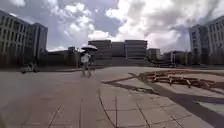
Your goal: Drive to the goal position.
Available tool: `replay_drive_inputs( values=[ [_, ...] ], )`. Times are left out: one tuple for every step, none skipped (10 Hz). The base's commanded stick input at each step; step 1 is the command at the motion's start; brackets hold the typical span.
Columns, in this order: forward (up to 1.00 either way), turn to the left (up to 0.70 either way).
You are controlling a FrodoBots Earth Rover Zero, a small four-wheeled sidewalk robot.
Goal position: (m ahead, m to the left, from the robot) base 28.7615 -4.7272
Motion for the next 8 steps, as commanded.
replay_drive_inputs(
  values=[
    [1.0,0.4],
    [1.0,0.4],
    [1.0,0.37],
    [1.0,0.12],
    [1.0,0.0],
    [1.0,0.0],
    [1.0,0.0],
    [1.0,0.0]
  ],
)
